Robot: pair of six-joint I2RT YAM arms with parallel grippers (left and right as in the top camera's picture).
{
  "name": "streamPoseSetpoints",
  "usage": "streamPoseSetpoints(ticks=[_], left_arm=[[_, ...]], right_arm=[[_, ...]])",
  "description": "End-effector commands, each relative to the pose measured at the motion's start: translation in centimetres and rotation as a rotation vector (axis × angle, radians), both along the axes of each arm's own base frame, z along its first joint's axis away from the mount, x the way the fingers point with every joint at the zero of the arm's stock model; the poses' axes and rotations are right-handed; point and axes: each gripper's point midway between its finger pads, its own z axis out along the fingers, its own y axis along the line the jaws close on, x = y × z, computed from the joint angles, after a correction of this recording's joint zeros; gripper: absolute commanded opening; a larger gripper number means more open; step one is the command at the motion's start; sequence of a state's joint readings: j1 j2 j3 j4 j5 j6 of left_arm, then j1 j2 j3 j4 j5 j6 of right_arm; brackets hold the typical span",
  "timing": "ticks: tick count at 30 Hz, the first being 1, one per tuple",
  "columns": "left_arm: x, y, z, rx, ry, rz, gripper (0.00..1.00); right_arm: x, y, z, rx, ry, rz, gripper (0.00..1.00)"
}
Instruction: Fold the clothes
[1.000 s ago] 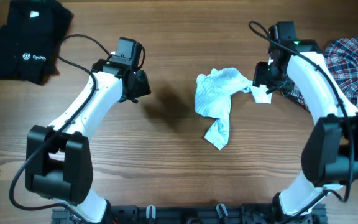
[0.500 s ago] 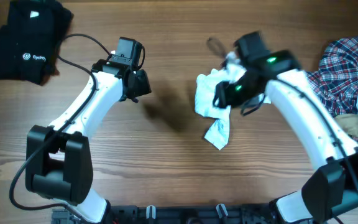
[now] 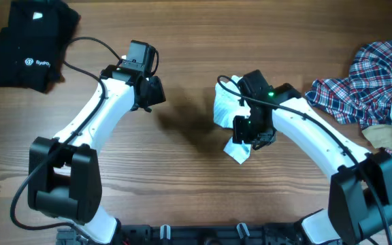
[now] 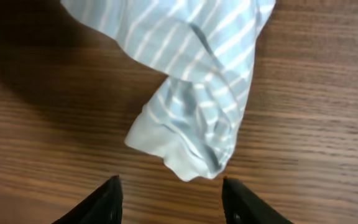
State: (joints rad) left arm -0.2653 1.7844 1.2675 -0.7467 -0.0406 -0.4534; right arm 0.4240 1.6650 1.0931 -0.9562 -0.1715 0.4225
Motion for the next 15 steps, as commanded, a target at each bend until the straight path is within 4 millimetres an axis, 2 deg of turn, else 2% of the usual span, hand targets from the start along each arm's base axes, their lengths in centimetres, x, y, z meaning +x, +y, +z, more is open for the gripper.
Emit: streamPoseSetpoints(ticks=[1,6,10,15], left_arm=[[0.5,0.4,0.3,0.015,-0.013,0.008,0.59],[0.4,0.5,0.2,0.016,-0.009,0.008,0.59],[0.4,0.5,0.2,0.016,-0.008,0.008,0.59],[0.4,0.5,0.2,0.016,-0.008,0.008,0.59]], right_arm=[[-0.4,-0.9,-1.6,-0.047,0.001,-0.027,0.52],[-0.6,-2.1,-3.0,-0.116,0.018,-0.062,0.52],[-0.2,-2.0,-3.0,-0.113,0.000,-0.068,0.52],[-0.6,-2.1,-3.9,-0.125,0.025,-0.067,0.52]])
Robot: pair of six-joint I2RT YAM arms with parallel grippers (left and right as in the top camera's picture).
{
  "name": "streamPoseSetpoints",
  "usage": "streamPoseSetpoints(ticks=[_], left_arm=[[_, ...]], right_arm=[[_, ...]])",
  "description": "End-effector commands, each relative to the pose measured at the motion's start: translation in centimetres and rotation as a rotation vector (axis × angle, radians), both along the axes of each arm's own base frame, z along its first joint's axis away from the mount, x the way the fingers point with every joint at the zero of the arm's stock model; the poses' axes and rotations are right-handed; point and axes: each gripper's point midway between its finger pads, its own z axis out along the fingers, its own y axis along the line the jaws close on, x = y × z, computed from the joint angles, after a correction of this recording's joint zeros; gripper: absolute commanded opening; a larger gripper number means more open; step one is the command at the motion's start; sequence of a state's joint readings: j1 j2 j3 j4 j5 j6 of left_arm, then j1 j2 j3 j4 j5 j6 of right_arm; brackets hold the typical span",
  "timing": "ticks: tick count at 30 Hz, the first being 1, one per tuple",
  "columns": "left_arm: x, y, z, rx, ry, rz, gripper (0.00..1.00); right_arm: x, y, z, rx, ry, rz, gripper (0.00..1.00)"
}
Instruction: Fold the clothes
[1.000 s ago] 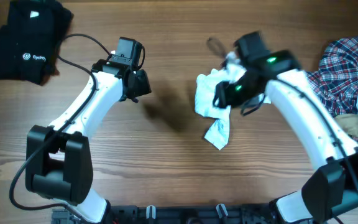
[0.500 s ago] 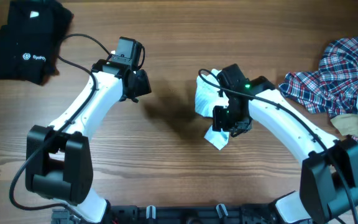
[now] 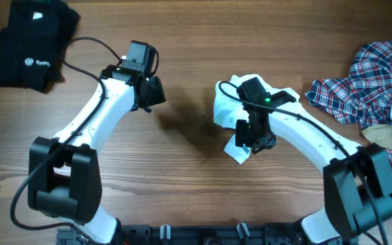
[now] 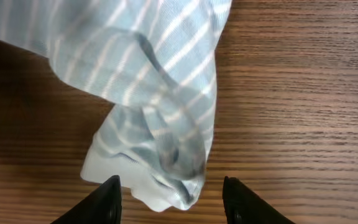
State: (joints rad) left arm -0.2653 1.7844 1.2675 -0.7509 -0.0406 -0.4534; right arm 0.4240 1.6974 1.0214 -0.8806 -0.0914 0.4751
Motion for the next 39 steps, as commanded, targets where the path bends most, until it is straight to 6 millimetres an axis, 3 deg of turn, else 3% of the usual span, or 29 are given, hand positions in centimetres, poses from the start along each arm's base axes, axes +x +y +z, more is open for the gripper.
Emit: streamPoseSetpoints(ticks=[1,5,9,15,19,26,32,36,39], left_arm=[[0.5,0.4,0.3,0.015,-0.012,0.008,0.60],[0.5,0.4,0.3,0.015,-0.012,0.008,0.59],[0.5,0.4,0.3,0.015,-0.012,0.008,0.60],[0.5,0.4,0.3,0.015,-0.012,0.008,0.60],[0.5,0.4,0.3,0.015,-0.011,0.008,0.60],[0.3,0.5,0.2,0.017,-0.006,0.008,0.60],[0.3,0.5,0.2,0.017,-0.006,0.008,0.60],[0.3,0.5,0.2,0.017,-0.006,0.008,0.60],[0.3,0.5,0.2,0.017,-0.006,0.008,0.60]], right_arm=[[-0.6,-0.6,-1.7,-0.045,0.040,-0.019,0.52],[-0.4,-0.6,-2.2,-0.046,0.041,-0.019,0.41],[-0.1,-0.4,-2.3,-0.041,0.032,-0.019,0.19],[0.1,-1.0,-2.5,-0.077,0.025,-0.026,0.04],[0.5,-3.1,-1.4,-0.204,0.012,-0.071,0.04],[3.2,-4.0,3.2,-0.294,-0.070,-0.068,0.04],[4.1,-7.8,7.9,-0.528,-0.129,-0.102,0.04],[2.4,-7.8,7.5,-0.532,-0.064,-0.088,0.04],[1.0,-6.2,6.2,-0.460,0.005,-0.057,0.04]])
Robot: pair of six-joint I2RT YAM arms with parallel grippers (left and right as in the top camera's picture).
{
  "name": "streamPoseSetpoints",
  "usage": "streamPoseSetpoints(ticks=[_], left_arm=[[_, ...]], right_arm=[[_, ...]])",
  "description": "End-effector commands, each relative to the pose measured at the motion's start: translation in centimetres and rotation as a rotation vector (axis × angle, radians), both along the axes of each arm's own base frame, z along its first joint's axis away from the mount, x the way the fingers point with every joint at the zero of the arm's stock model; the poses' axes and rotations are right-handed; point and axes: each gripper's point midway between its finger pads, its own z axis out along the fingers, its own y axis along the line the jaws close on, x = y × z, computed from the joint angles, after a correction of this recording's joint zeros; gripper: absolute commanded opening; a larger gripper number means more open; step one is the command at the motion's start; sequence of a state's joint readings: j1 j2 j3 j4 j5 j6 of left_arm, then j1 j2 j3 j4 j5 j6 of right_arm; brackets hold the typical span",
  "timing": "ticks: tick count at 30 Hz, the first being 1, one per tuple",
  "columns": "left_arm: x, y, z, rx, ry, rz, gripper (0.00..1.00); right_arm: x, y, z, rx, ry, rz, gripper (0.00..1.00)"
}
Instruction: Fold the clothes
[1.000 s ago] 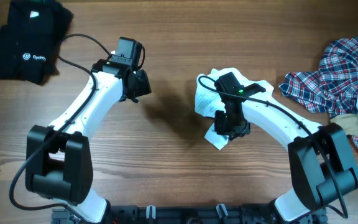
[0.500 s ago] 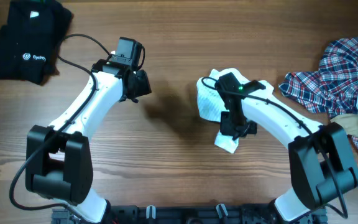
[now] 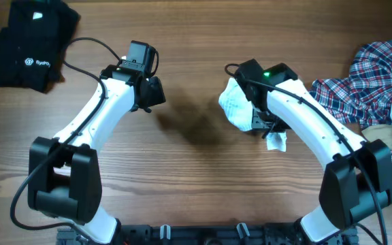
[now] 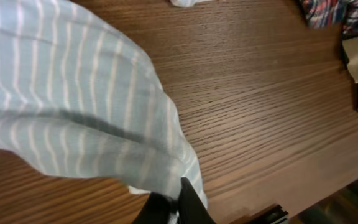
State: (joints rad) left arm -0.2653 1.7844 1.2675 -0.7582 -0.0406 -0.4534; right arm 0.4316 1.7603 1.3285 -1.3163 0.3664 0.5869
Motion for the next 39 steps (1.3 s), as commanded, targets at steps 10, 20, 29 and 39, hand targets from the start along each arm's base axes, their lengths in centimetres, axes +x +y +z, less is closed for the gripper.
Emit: streamPoseSetpoints(ticks=[10,20,29,39], left_arm=[[0.5,0.4,0.3,0.015,-0.012,0.008,0.61],[0.5,0.4,0.3,0.015,-0.012,0.007,0.61],[0.6,-4.5,1.0,-0.189,-0.031,-0.191,0.72],[0.0,-14.5,1.2,-0.532,-0.064,-0.486,0.78]], right_arm=[[-4.6,2.6,-3.0,0.136,0.173,-0.016,0.17],[-2.4,9.2,-4.0,0.494,0.145,0.152,0.15],[3.3,8.9,-4.1,0.424,-0.091,0.212,0.67],[9.6,1.6,-0.3,0.598,-0.270,-0.082,0.68]])
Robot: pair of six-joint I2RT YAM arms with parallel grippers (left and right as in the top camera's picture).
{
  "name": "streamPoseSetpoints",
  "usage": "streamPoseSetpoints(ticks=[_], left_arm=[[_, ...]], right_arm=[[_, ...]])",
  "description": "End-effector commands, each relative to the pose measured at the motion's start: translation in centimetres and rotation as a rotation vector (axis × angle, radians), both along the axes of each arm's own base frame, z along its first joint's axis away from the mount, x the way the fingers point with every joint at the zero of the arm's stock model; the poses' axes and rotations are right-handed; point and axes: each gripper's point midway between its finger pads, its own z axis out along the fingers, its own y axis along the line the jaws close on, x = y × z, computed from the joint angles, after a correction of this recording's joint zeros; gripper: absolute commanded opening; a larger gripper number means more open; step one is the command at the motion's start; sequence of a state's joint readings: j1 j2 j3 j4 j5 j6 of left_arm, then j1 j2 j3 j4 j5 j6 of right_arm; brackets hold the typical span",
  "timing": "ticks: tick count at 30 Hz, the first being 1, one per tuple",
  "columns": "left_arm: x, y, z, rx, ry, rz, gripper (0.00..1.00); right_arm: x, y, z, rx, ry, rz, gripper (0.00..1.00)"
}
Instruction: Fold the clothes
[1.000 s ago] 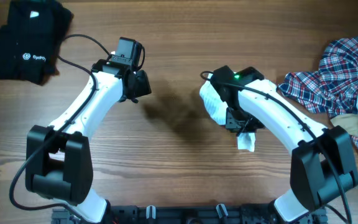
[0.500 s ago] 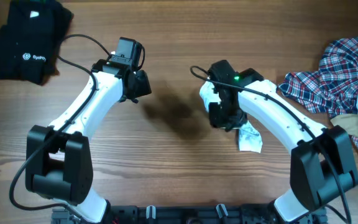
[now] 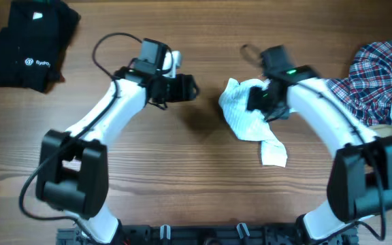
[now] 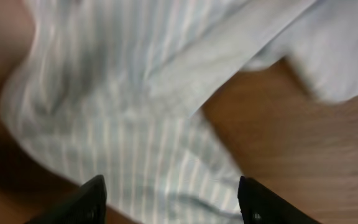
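A light blue and white striped garment (image 3: 245, 121) lies crumpled on the wooden table (image 3: 182, 177), right of centre, with one end trailing toward the front at the right. My right gripper (image 3: 257, 102) hovers just over its far part. In the blurred right wrist view the gripper (image 4: 178, 200) is open, the fingers (image 4: 93, 200) wide apart, and the striped garment (image 4: 135, 93) fills the frame beneath them. My left gripper (image 3: 184, 88) points right, a short way left of the garment and apart from it. Its jaws are too dark to read.
A folded black garment (image 3: 26, 44) with a white logo sits at the far left corner. A crumpled plaid shirt (image 3: 376, 75) and a pale cloth lie at the right edge. The left arm's cable (image 3: 111, 44) loops above the table.
My right gripper, which was shut on the striped garment, is now open and sits farther back over it. The garment lies more spread out. My left gripper has moved right, toward the garment.
My right gripper first stood open over the garment's front corner, then lower around that corner. Later it was shut on the cloth, with the bundle shifted to the right. Now the cloth is let go and the left arm, still until then, has reached closer.
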State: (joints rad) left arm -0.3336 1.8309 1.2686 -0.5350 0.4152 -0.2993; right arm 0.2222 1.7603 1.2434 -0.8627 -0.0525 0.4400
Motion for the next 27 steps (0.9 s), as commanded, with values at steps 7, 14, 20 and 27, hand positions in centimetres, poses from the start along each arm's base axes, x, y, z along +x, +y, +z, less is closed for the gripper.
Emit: streamPoseSetpoints(ticks=[7,14,20,27], left_arm=[[-0.6,-9.1,-1.3,-0.283,0.021,-0.181,0.77],[-1.6,-10.6,-3.9,-0.263,0.067,-0.194,0.74],[-1.3,-10.9,-4.4,-0.270,0.059,-0.194,0.74],[-1.8,-11.6,-5.5,-0.318,0.108,-0.207,0.72]], right_arm=[[4.0,-7.4,7.1,0.179,-0.199,-0.166,0.71],[3.7,-10.1,9.3,0.241,-0.263,-0.189,0.71],[3.4,-10.0,9.8,0.235,-0.272,-0.169,0.72],[3.4,-10.0,9.9,0.234,-0.275,-0.168,0.72]])
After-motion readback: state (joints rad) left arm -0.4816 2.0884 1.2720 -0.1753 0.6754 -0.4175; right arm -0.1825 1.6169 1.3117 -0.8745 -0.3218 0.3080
